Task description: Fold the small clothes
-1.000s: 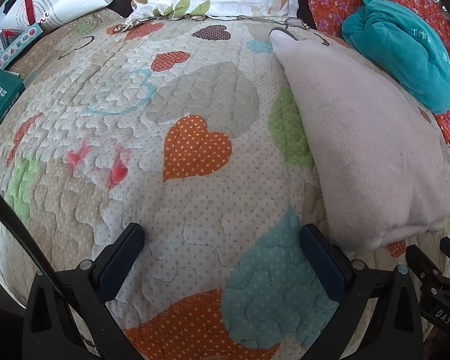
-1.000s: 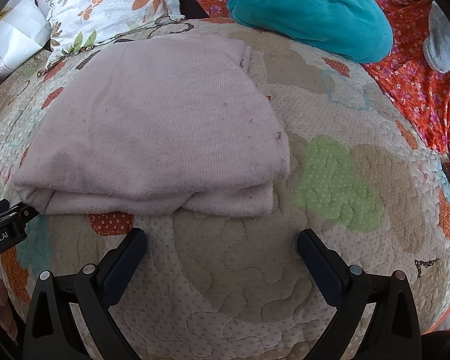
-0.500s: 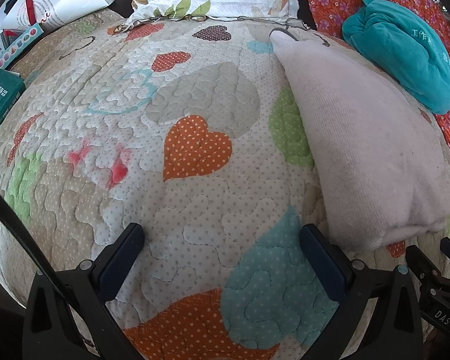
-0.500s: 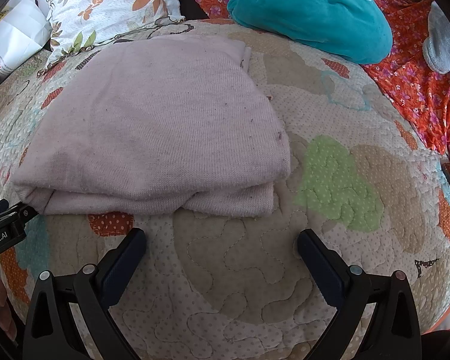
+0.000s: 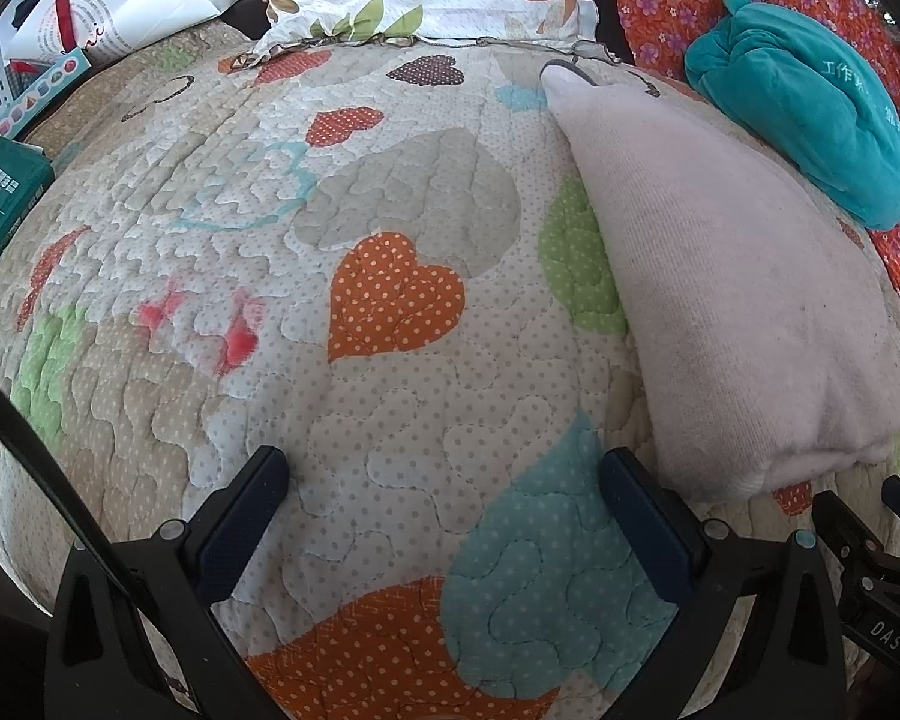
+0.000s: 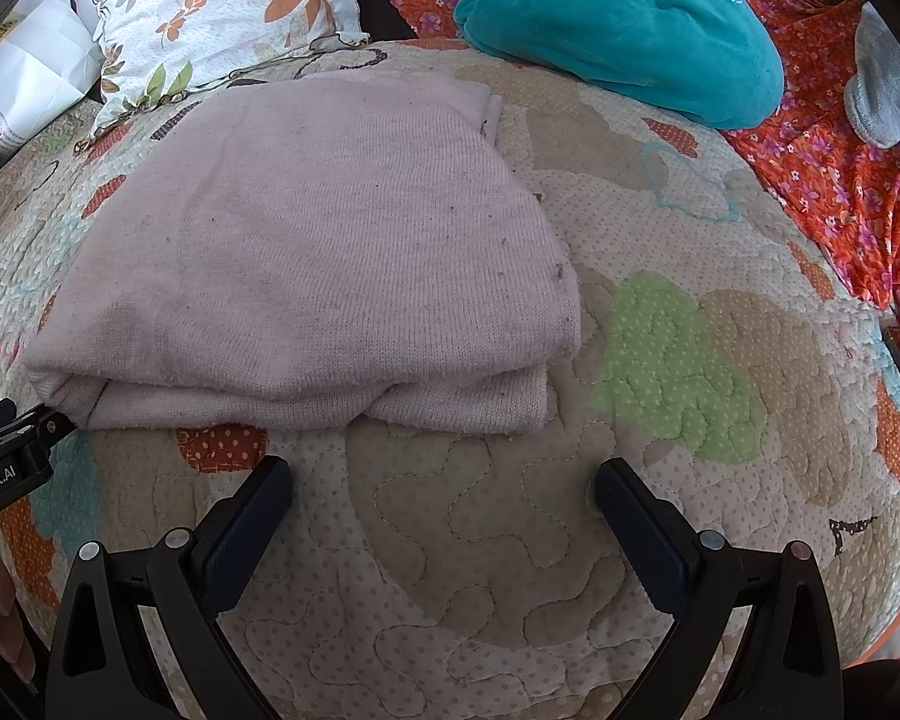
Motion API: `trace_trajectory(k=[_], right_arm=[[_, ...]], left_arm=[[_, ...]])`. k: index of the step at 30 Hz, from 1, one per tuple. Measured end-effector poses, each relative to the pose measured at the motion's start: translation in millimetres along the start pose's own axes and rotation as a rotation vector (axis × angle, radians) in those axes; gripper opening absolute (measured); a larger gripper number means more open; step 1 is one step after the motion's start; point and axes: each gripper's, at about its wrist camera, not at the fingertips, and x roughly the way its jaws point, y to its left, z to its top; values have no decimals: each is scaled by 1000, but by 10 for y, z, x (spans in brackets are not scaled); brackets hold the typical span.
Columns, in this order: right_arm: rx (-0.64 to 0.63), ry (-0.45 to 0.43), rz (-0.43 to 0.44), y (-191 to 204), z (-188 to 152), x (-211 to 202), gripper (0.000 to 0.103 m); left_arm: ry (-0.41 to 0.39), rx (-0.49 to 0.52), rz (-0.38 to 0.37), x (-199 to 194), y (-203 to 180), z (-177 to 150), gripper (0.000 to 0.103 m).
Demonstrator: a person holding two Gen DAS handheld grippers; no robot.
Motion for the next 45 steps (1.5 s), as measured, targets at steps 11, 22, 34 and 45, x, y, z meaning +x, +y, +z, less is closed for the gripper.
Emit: trace_trajectory(k=[11,22,34,45], right_arm=[[-1,-5,-2,-5,14,0,103],[22,-5,9,-75,13,-154,103],[58,-180,45,-191,-166,-863,103],[68,-308,-18,-303,-360,-1279,103]], left_arm=[[17,-26,0,-27,-17,-7,103],[-95,24,19,-510,-219,-139,103],[-252,101,117,-1568,-391,-433,103],[-264,114,74,-1841,-619,-445,103]])
